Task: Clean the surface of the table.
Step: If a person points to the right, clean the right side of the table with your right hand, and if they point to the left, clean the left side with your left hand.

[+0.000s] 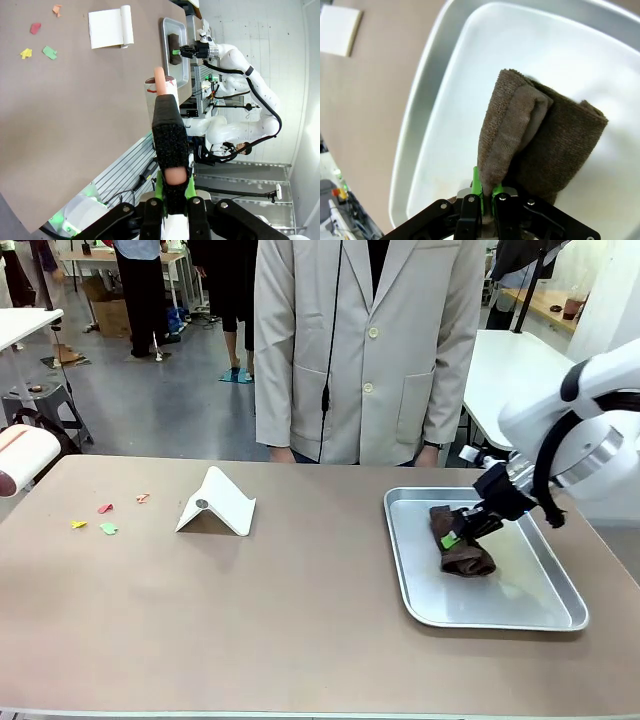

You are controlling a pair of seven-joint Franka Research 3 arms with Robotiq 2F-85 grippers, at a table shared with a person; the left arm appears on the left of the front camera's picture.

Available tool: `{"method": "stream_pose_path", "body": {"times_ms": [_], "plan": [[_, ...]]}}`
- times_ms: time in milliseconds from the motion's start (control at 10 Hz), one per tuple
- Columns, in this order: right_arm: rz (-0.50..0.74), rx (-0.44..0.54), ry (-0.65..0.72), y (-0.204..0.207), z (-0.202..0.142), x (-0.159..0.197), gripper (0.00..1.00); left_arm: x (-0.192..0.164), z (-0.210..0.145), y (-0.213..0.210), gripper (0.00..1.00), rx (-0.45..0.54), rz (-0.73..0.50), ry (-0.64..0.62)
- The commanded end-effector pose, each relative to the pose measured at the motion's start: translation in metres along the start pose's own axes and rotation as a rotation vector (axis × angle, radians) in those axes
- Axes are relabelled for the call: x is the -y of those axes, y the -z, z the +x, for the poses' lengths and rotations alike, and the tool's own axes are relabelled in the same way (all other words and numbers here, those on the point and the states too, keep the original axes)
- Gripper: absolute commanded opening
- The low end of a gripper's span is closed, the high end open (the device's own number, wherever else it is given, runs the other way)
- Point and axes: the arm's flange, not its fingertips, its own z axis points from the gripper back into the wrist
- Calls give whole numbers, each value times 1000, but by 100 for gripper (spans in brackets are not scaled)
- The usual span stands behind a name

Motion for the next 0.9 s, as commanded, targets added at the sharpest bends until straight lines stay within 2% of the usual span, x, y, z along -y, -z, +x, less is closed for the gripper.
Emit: {"method": "stream_pose_path", "body": {"times_ms": [0,400,800], "plan": [[-11,29,65,-21,-12,16,7,7,0,-2,0,17,-16,-5],[156,106,124,-55,-20,39,7,7,0,-2,0,17,-16,-5],[466,217,181,-83,-26,47,7,7,0,-2,0,17,-16,-5]]}}
